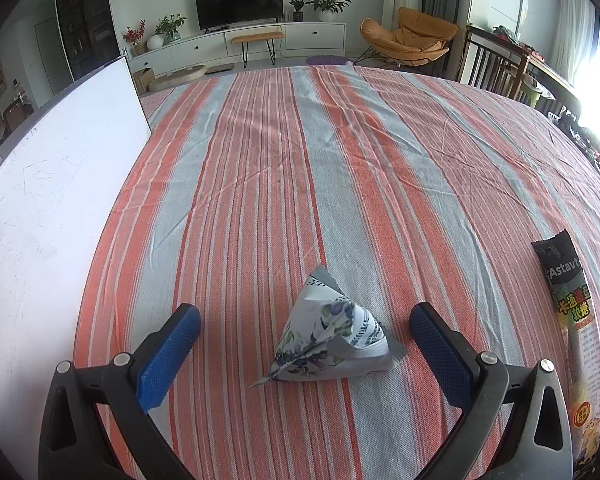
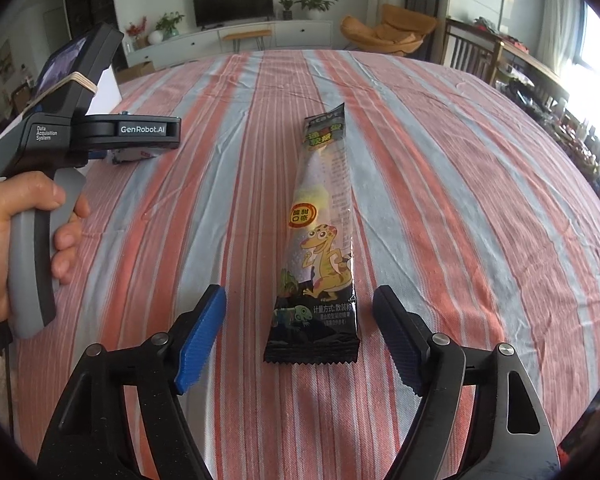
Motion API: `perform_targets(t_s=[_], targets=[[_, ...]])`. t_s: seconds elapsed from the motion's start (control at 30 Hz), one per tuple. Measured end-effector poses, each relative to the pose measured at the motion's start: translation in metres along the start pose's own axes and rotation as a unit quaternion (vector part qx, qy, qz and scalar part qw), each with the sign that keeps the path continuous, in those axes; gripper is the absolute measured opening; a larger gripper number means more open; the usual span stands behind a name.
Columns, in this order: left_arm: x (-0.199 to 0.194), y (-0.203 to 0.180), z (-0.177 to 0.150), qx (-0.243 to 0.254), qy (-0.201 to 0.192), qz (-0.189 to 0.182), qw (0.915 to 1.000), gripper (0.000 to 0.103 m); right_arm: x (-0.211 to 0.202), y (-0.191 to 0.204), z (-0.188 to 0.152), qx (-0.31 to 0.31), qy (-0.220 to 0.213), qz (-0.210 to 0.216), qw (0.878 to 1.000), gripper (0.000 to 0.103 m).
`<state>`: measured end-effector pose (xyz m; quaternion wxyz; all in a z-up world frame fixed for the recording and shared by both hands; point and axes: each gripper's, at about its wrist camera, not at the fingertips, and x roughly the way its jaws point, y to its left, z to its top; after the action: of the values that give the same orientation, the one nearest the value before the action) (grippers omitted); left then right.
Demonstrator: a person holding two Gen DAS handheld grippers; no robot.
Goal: Organize snacks
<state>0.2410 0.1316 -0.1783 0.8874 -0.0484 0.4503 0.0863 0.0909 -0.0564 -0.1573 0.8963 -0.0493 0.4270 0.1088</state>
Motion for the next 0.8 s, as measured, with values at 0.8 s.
perform_targets(t_s=[0.8], targets=[[0.0000, 0.0002, 0.0000, 0.000, 0.000, 0.000, 1.0000, 0.103, -0.0003, 0.0011, -0.0016, -0.001, 0.000, 0.001, 1.000, 0.080]])
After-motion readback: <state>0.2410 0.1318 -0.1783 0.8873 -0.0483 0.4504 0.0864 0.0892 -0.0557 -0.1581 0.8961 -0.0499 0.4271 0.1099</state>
